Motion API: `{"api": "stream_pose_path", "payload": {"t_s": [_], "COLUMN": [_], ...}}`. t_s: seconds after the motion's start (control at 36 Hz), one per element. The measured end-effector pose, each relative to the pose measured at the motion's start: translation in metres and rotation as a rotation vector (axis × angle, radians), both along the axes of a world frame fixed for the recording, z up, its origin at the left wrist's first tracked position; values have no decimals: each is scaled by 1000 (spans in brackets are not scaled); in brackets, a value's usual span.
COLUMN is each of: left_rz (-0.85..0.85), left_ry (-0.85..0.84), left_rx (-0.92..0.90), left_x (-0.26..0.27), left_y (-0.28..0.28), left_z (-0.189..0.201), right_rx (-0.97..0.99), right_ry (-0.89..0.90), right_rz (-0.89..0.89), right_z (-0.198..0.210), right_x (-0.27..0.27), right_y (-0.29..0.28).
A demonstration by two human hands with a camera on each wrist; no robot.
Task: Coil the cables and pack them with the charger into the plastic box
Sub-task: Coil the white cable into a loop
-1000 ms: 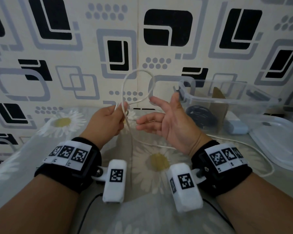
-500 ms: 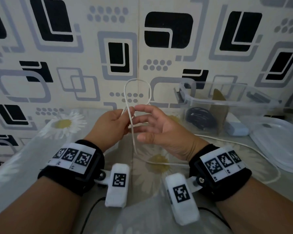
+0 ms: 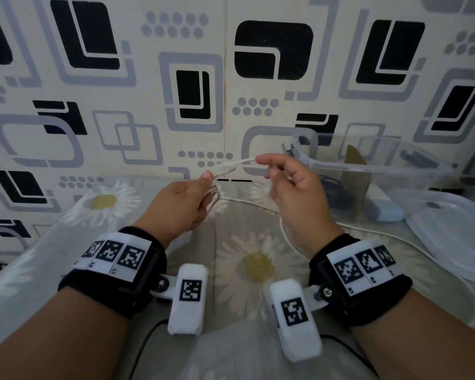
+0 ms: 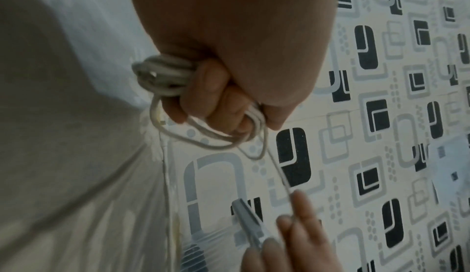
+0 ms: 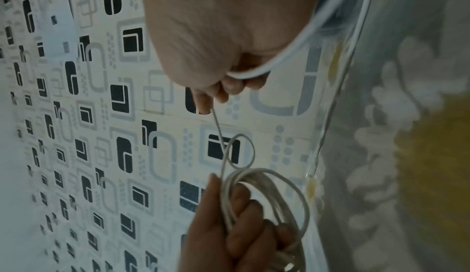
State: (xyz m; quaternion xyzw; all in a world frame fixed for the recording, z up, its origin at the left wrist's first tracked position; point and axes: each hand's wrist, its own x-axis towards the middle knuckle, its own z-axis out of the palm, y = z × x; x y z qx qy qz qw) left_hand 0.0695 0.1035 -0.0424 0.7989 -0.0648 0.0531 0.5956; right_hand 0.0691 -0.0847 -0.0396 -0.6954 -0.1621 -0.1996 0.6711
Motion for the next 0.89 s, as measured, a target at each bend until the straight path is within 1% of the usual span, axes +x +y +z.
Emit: {"api": "stream_pose_path", "payload": {"t_s": [0.06, 0.08, 0.14, 0.22, 0.31, 0.39, 0.5, 0.56, 0.72, 0.83, 0.89], "left_rz": [-66, -107, -187, -263, -304, -341, -342, -321, -238, -209, -228], "left_ry": [50, 72, 114, 178, 224, 247, 211, 166, 28, 4, -13], "left_rx": [-99, -173, -333, -549, -702, -829, -954, -1055, -1321, -1387, -1425], "left_x": [0, 0, 2, 4, 5, 3, 3, 4, 8, 10, 11], "left_y": [0, 1, 4, 9, 13, 15, 19, 23, 38, 43, 46], "left_z": [3, 4, 6, 8, 13, 16, 17, 16, 16, 14, 13], "right_rx": [-73, -101, -146, -235, -321, -438, -469, -515, -619, -733, -779], "right_ry": [30, 52, 97, 134, 150, 193, 189, 199, 307, 327, 340], "right_rz": [-128, -162, -186, -222, -269, -280, -290, -280, -240, -169, -121], "right_z": [-3, -4, -7, -12, -16, -19, -18, -17, -14, -10, -11], "right_x": [4, 5, 8, 12, 17, 19, 19, 19, 17, 14, 16], "right_y": [-2, -2, -3, -4, -4, -4, -5, -6, -9, -8, -6]}}
